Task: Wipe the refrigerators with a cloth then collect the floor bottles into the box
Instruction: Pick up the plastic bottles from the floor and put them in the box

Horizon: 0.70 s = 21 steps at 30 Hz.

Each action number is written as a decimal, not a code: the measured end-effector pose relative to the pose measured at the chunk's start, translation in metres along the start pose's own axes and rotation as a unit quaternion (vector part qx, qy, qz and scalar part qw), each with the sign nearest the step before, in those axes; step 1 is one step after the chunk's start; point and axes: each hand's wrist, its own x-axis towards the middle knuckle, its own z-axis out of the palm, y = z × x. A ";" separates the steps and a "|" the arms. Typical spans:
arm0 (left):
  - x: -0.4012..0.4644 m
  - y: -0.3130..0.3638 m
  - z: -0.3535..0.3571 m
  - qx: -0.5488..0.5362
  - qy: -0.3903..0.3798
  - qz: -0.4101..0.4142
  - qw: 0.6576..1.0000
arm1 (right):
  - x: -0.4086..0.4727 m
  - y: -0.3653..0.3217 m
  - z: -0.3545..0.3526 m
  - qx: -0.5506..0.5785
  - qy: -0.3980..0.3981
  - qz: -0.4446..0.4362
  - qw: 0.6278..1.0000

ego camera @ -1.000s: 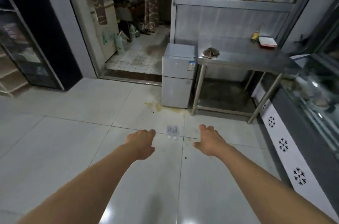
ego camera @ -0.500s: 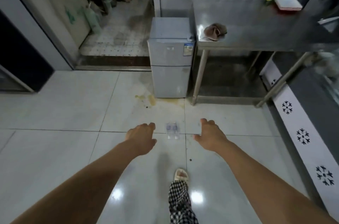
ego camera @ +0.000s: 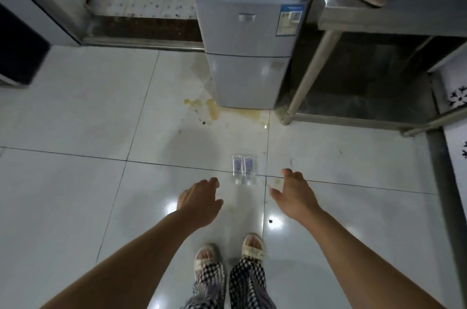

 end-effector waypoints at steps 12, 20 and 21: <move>0.214 -0.036 0.146 -0.082 -0.042 -0.041 0.995 | 0.183 0.044 0.146 0.060 -0.021 0.034 0.997; 0.356 -0.069 0.272 -0.077 -0.041 -0.040 0.995 | 0.313 0.084 0.271 0.089 0.003 0.043 0.995; 0.371 -0.073 0.286 -0.072 -0.037 -0.045 0.996 | 0.328 0.089 0.284 0.089 0.005 0.042 0.995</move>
